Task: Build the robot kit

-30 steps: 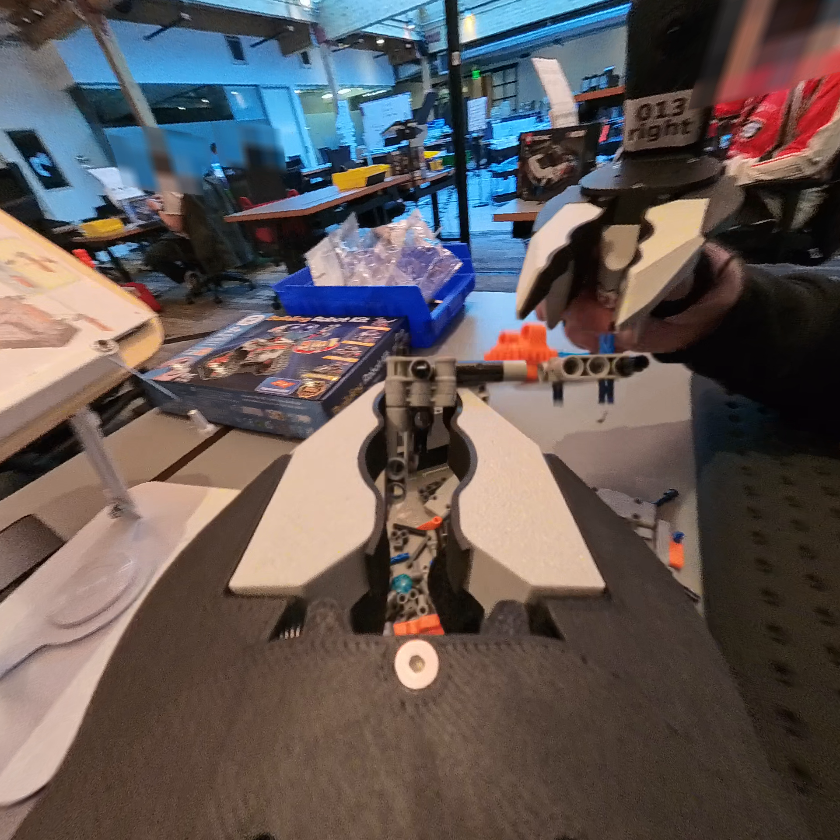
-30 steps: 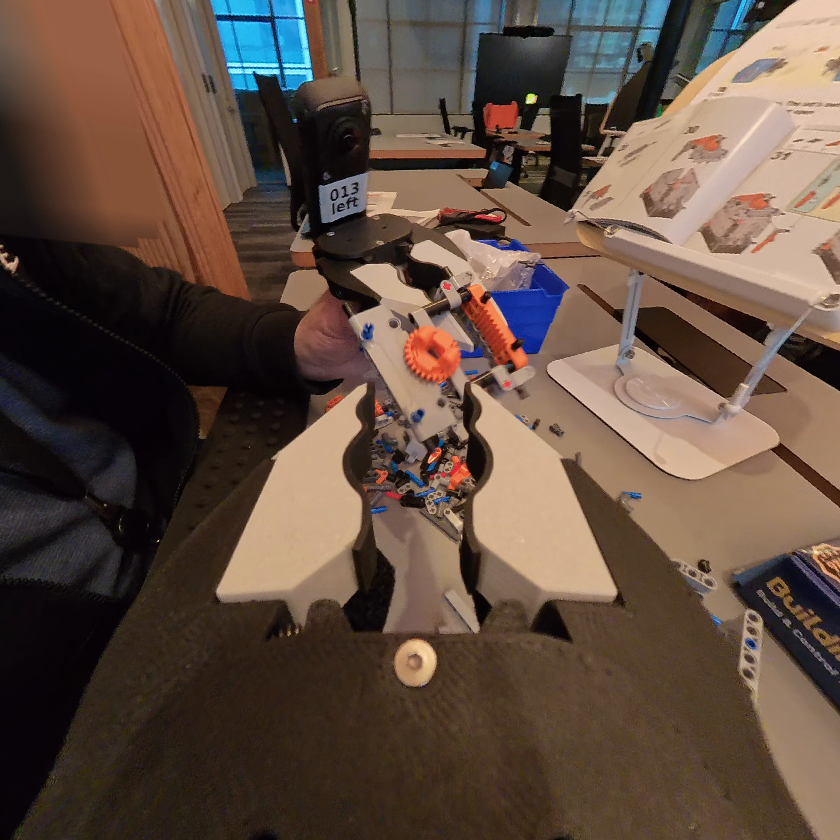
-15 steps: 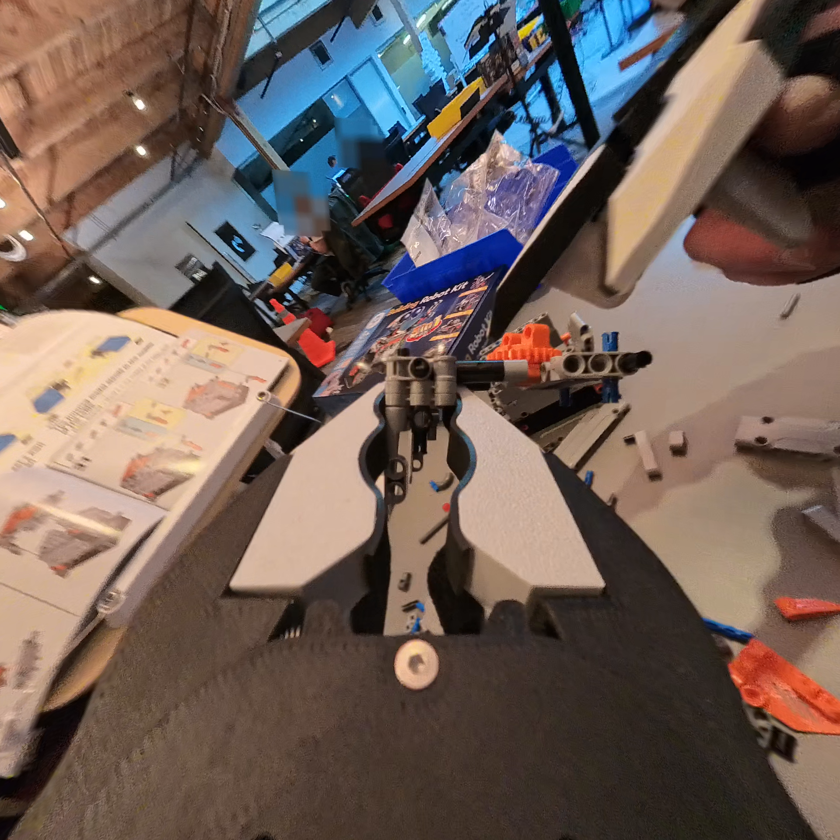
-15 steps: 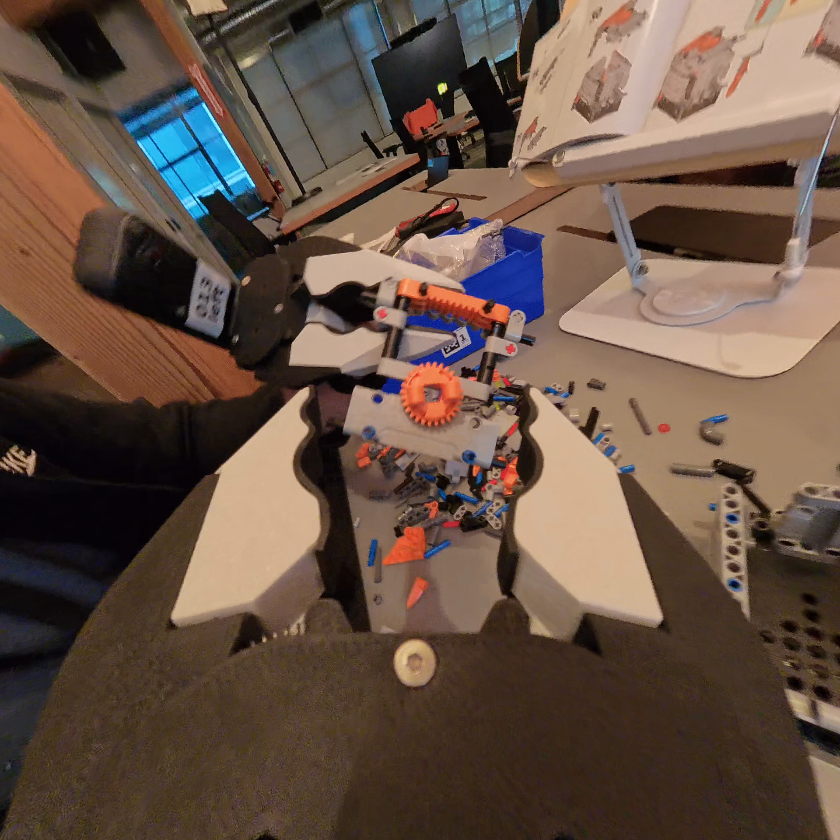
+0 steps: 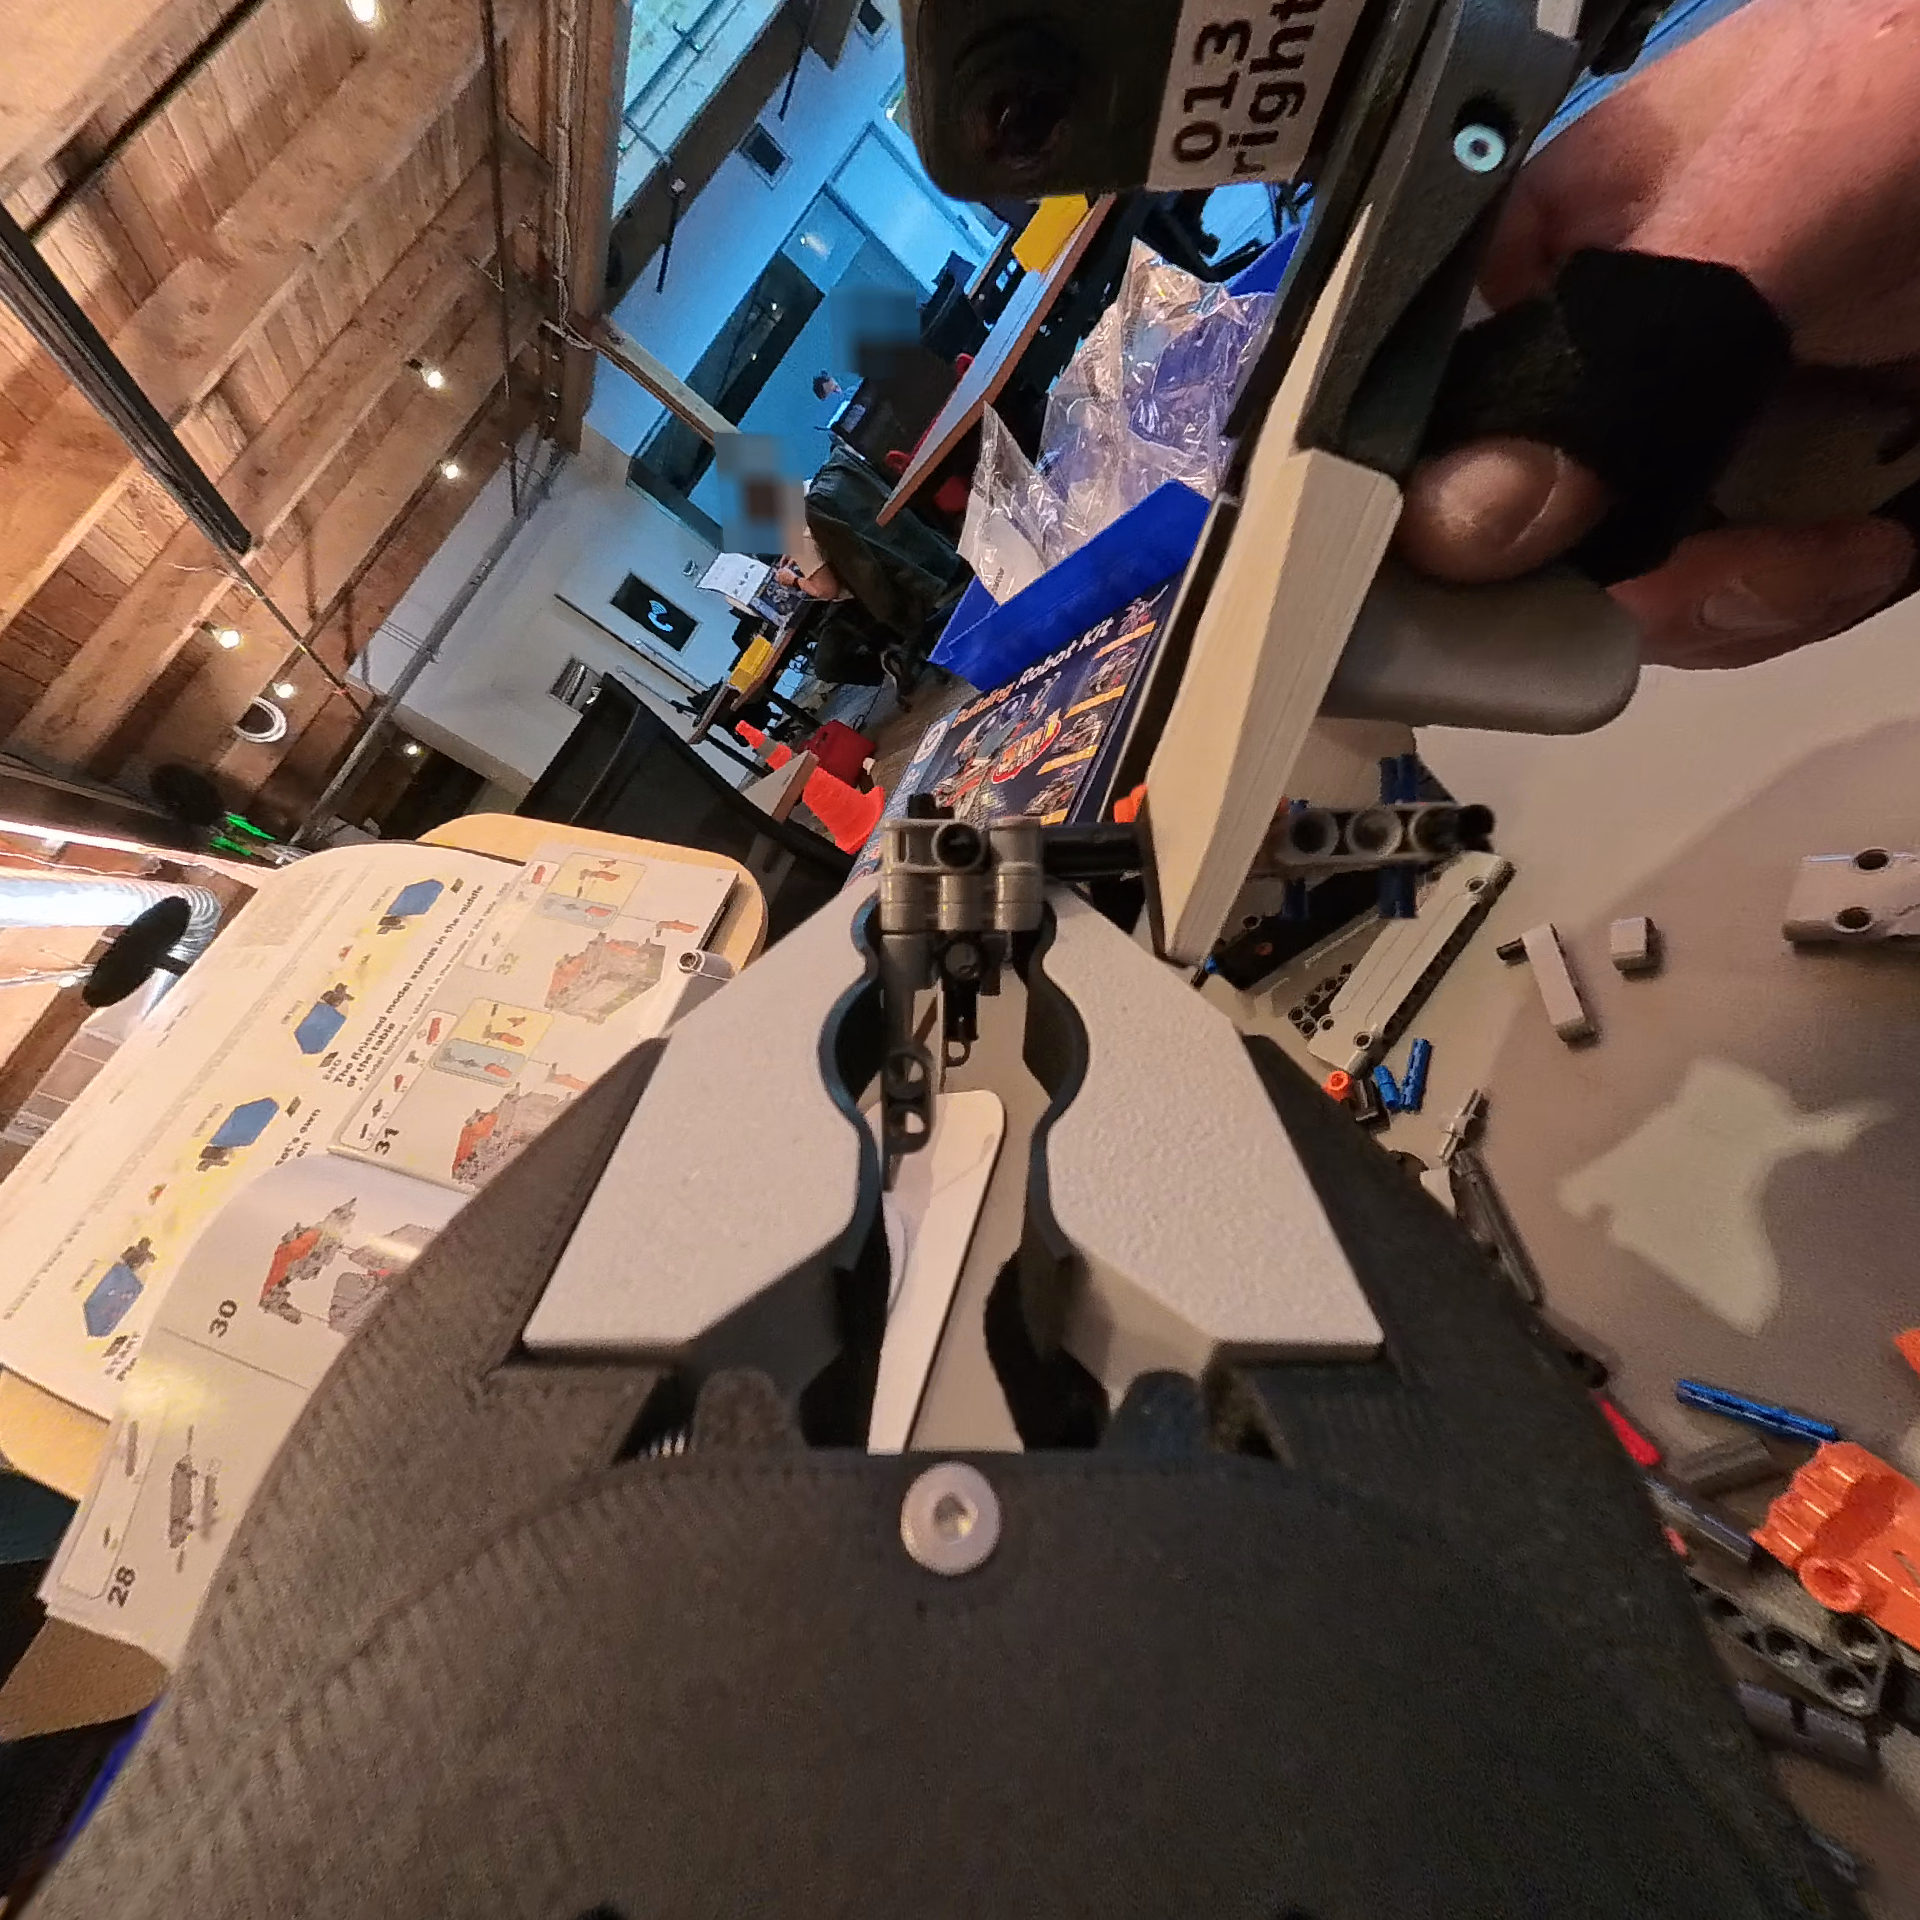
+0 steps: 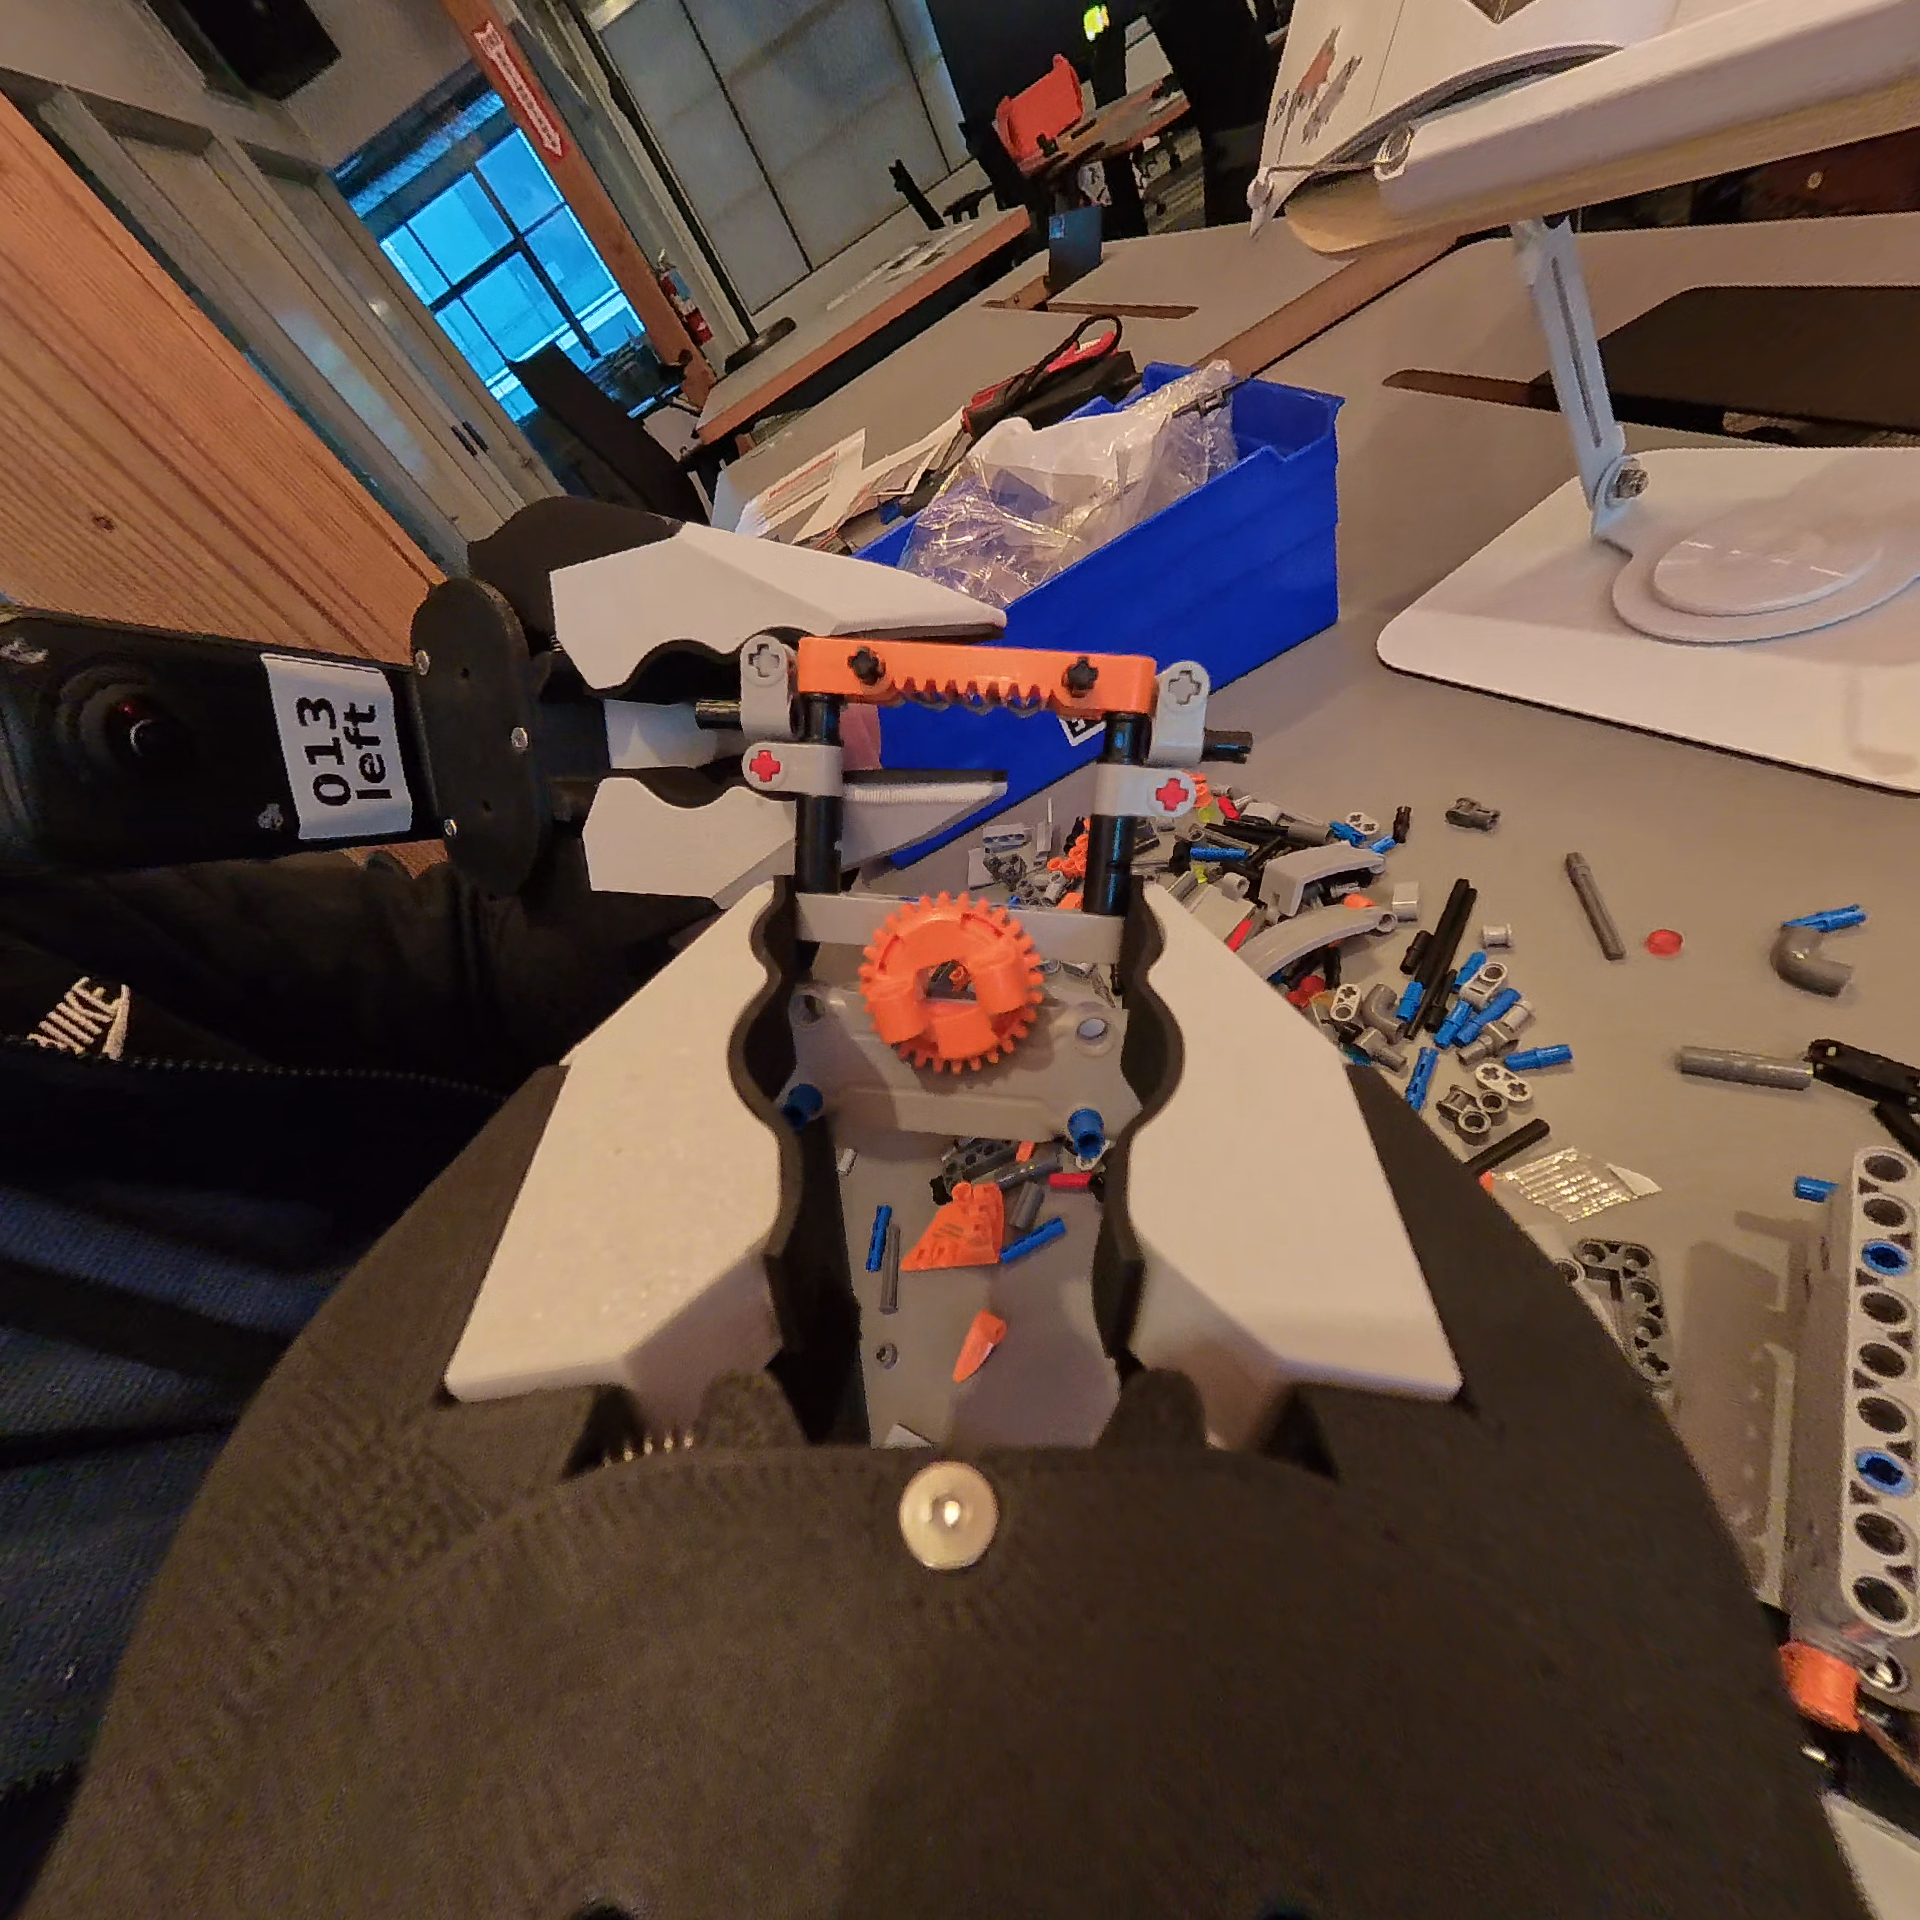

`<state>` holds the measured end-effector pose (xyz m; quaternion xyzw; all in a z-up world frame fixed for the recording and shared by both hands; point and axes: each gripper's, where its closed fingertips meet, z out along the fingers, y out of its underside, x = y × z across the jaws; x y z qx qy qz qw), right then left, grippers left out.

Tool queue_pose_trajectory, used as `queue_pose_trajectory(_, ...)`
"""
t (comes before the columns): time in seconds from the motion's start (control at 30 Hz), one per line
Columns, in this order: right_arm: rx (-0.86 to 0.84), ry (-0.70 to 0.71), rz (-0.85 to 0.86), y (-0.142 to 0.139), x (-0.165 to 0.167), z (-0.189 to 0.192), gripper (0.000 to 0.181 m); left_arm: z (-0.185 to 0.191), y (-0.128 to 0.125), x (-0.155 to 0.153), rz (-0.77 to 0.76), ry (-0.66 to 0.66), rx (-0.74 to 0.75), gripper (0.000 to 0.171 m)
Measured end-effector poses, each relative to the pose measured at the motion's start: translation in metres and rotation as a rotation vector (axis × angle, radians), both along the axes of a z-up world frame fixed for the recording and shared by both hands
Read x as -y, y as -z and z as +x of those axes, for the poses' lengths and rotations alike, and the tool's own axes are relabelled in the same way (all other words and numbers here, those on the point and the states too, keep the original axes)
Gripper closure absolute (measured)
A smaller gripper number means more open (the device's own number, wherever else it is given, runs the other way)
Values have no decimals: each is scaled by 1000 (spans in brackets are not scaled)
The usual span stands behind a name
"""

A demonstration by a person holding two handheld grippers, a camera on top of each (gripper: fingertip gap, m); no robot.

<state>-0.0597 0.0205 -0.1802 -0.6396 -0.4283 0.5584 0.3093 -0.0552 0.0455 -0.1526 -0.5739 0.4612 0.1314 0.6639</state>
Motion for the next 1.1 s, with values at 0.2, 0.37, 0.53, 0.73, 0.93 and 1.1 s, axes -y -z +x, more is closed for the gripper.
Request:
queue_pose_trajectory(0.2, -14, 1, 12, -6, -2, 1, 120, -5, -6, 0, -21, 14, 74, 136)
queue_pose_trajectory(0.37, -3, 17, 45, -13, -8, 6, 120, -8, -10, -1, -34, 26, 124, 126)
queue_pose_trajectory(0.53, -2, 35, 48, -16, -16, 15, 120, -12, -13, -2, -44, 35, 165, 124)
queue_pose_trajectory(0.73, -12, 62, 63, -23, -26, 28, 120, -15, -9, -6, -87, 39, 199, 125)
queue_pose_trajectory(0.93, 16, 114, 108, -28, -39, 44, 120, -16, -1, -9, -143, 42, 214, 124)
queue_pose_trajectory(1.1, 32, 149, 149, -33, -50, 56, 120, -16, 4, -13, -180, 39, 230, 114)
